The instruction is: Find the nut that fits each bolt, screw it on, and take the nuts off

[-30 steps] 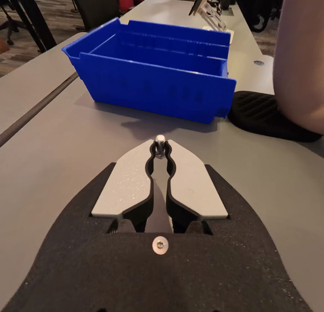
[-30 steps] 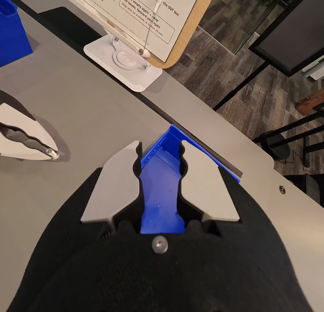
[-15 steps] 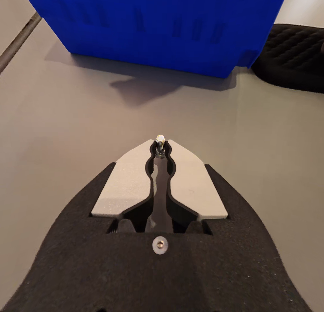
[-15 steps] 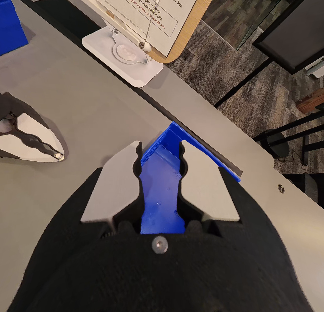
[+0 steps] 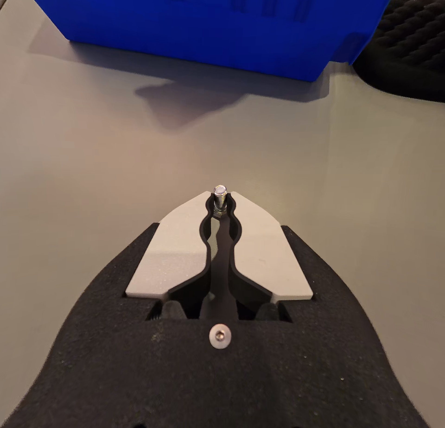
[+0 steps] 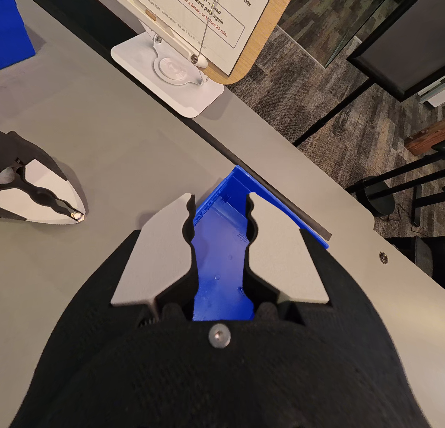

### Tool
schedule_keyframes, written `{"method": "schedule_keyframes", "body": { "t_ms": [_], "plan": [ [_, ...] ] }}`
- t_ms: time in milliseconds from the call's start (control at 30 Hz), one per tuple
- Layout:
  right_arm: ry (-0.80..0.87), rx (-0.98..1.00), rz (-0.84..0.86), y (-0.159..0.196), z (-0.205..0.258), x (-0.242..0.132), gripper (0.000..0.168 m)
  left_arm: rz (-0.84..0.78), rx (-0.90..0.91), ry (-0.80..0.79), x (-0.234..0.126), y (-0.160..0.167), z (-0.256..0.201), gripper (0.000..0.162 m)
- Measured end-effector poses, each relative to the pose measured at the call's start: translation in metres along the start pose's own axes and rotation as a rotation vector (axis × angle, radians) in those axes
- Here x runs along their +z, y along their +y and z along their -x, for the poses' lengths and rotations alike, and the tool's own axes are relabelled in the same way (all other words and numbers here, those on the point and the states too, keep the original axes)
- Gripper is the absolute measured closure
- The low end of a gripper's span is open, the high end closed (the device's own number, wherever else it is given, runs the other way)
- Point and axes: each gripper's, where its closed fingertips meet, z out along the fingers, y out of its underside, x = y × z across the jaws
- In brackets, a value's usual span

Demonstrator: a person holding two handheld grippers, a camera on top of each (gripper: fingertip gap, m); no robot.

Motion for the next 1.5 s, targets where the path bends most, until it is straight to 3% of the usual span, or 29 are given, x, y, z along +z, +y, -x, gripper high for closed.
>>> {"method": "schedule_keyframes", "body": {
  "t_ms": [467,733,833,967,1133,1333,1500],
  "plan": [
    [0.01,-0.004,0.023,0.004,-0.001,0.003,0.127,0.004,-0.03,0.039,-0.004,0.008,-0.004,0.152],
    [0.008,-0.008,0.033,0.006,-0.001,0.005,0.127,-0.048,0.026,-0.043,-0.02,-0.009,0.001,0.132],
    [0.003,-0.004,0.031,0.007,-0.002,0.005,0.127,-0.127,0.032,-0.117,-0.055,-0.031,0.009,0.131],
    [-0.001,0.002,0.03,0.007,-0.003,0.005,0.127,-0.295,-0.011,-0.259,-0.135,-0.071,0.025,0.13],
    [-0.005,-0.003,0.041,0.008,-0.001,0.008,0.127,-0.563,-0.154,-0.13,-0.227,-0.108,-0.002,0.134],
    [-0.056,-0.038,0.025,0.001,0.015,0.013,0.129,-0.315,-0.152,-0.452,-0.29,-0.055,0.026,0.136],
    [-0.208,-0.07,-0.074,-0.02,0.049,0.01,0.136,-0.064,-0.337,-0.704,-0.338,0.025,0.064,0.142]
  ]
}}
